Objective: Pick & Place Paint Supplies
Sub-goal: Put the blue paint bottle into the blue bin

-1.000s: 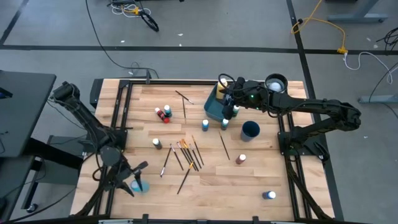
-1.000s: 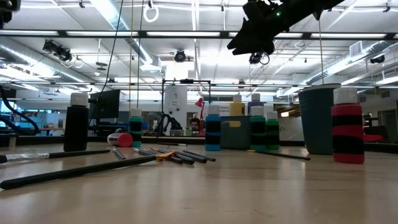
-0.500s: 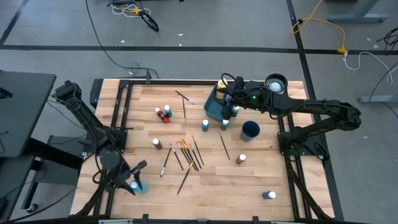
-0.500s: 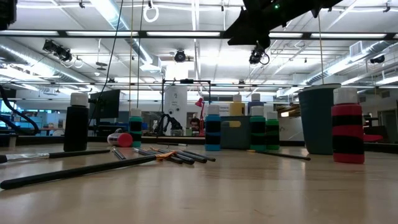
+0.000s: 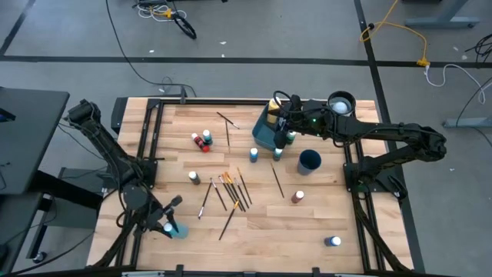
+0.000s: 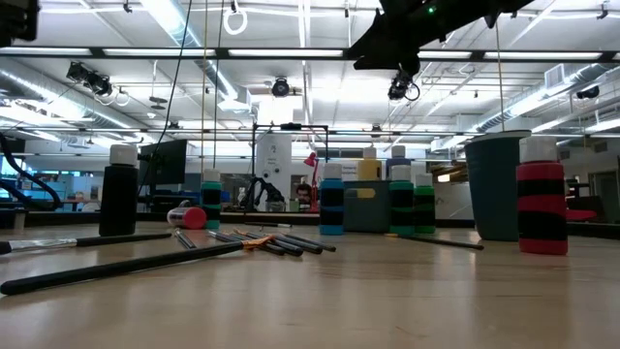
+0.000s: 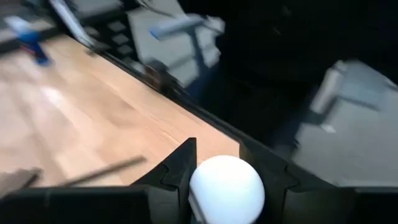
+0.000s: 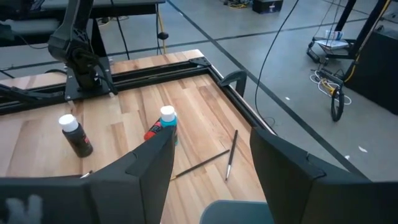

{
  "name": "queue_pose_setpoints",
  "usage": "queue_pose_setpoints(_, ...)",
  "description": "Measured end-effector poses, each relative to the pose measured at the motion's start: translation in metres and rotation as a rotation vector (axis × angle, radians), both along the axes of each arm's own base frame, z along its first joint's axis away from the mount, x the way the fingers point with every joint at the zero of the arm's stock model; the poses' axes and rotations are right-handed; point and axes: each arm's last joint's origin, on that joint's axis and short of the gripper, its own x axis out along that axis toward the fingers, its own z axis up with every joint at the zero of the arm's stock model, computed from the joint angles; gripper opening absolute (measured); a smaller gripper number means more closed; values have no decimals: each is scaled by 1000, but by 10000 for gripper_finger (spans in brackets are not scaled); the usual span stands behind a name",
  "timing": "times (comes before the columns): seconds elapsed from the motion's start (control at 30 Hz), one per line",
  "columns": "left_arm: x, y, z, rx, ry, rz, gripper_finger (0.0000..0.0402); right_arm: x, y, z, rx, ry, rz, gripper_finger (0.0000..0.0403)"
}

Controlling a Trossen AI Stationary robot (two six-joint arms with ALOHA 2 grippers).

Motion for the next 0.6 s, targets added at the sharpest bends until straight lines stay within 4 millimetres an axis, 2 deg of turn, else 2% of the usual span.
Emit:
queue_pose_setpoints(0.33, 8, 2, 18, -85, -191, 234, 117, 0, 0, 0, 1, 0, 2, 212)
queue_pose_setpoints(0.6, 23, 19, 33, -112, -340, 497, 117, 0, 0, 0, 1, 1, 2, 212)
